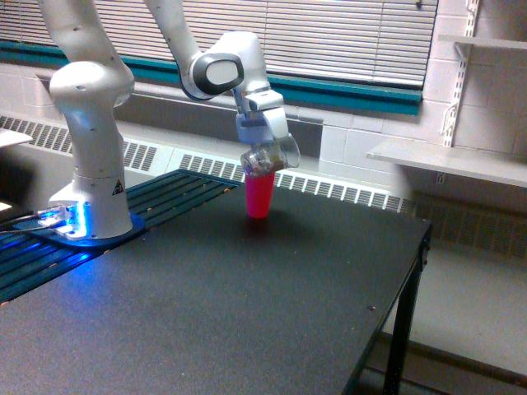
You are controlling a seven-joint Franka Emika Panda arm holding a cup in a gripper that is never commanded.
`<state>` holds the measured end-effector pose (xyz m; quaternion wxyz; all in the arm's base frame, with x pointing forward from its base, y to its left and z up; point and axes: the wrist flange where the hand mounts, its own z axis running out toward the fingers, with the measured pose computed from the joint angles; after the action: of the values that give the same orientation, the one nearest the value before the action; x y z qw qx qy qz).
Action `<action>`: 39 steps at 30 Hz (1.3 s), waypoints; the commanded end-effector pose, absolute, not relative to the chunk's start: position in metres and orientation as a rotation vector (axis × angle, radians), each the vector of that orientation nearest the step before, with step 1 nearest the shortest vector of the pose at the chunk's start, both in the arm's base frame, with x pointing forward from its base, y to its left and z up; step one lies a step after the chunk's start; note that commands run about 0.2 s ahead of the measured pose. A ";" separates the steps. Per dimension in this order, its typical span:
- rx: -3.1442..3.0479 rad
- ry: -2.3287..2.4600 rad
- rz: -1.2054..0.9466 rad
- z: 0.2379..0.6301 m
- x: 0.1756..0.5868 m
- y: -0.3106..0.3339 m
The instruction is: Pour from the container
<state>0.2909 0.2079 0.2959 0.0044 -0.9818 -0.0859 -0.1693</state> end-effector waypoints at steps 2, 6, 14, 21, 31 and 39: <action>-3.078 -0.436 -0.521 0.293 0.266 0.209; -3.076 -0.471 -0.515 0.294 0.259 0.208; -3.069 -0.527 -0.515 0.304 0.255 0.210; -3.073 -0.570 -0.504 0.308 0.253 0.210; -3.084 -0.635 -0.486 0.309 0.248 0.211; -3.094 -0.687 -0.464 0.307 0.243 0.212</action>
<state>0.2556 0.2158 0.3191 -0.0194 -0.9670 -0.1964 -0.1613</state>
